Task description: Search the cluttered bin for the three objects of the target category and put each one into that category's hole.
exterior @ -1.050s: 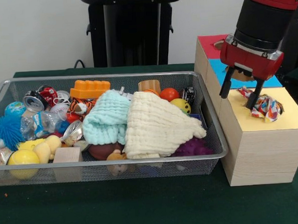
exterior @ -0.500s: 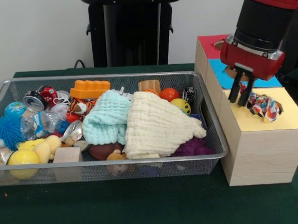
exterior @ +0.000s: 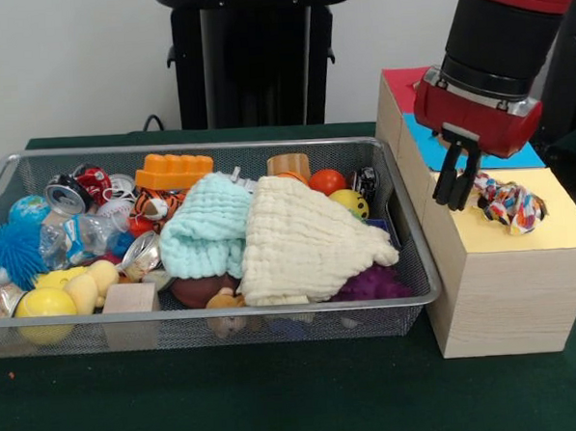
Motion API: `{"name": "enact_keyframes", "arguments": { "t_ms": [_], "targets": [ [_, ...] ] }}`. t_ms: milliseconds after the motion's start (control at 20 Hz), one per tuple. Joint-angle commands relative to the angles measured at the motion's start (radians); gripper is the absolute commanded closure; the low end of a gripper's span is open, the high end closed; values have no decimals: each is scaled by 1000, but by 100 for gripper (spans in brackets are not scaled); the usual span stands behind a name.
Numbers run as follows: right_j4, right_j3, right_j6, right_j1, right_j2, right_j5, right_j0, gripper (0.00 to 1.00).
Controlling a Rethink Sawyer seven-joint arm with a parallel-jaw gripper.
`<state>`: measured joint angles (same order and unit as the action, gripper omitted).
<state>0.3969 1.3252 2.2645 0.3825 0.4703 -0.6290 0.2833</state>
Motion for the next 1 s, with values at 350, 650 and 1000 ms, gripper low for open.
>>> {"name": "enact_keyframes", "arguments": {
  "t_ms": [350, 650, 1000],
  "targets": [
    [-20, -49, 143, 21, -46, -194, -6, 100],
    [3, -64, 202, 24, -51, -236, 15, 100],
    [67, -22, 257, 1, -109, -151, 23, 100]
  ]
}}
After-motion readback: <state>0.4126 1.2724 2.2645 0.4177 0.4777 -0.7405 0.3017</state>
